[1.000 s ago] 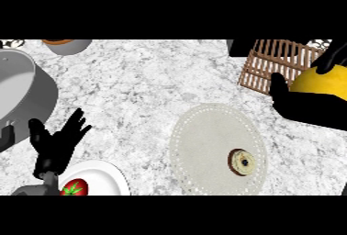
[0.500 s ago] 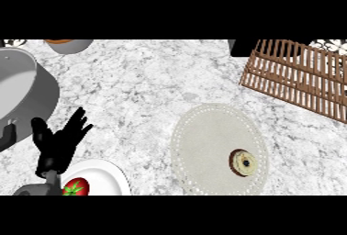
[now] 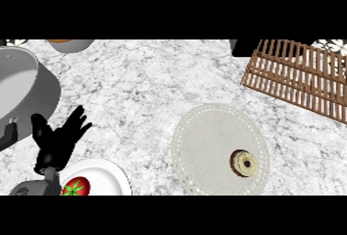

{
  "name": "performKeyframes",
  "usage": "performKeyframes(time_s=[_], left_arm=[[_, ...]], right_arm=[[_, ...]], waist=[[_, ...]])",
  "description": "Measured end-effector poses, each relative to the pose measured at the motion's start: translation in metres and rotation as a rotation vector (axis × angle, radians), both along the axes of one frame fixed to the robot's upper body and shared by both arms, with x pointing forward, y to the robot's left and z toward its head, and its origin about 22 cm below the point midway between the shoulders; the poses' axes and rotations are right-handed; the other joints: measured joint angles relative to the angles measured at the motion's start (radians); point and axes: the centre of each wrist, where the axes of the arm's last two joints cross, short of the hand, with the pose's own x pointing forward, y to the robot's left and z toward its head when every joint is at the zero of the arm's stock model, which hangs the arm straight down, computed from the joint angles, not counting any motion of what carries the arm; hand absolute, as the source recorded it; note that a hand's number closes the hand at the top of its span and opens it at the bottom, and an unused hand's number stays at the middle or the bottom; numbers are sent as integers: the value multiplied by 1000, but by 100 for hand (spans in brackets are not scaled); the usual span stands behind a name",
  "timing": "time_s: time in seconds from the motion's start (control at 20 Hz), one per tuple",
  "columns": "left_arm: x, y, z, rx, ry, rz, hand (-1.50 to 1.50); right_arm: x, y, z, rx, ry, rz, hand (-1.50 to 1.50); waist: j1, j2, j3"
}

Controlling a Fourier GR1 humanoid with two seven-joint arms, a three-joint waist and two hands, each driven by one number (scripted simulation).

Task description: Pick the lemon from the placemat and place it in the tiered shelf

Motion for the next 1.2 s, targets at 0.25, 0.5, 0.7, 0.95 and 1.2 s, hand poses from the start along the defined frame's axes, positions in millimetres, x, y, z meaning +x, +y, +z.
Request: performKeyframes(time_s=[0.25,0.5,0.7,0.95,1.2], left_arm=[[-1,-2,1,-6,-4,-6,0],[-2,-6,2,-7,-12,-3,0],[-1,-7,0,-5,-14,-7,0],[2,2,-1,2,-12,-3,0],[1,-1,-2,-3,-16,-8,0]], right_arm=[[19,-22,-5,-27,68,12,150],[42,-40,-23,-56,93,1,150],[59,-51,-38,-55,88,-11,150],[75,-58,-53,-69,82,-16,150],[82,-65,-55,-73,57,6,150]], waist=[[2,2,-1],[5,3,-1],[8,3,0],[8,3,1],[7,2,1]])
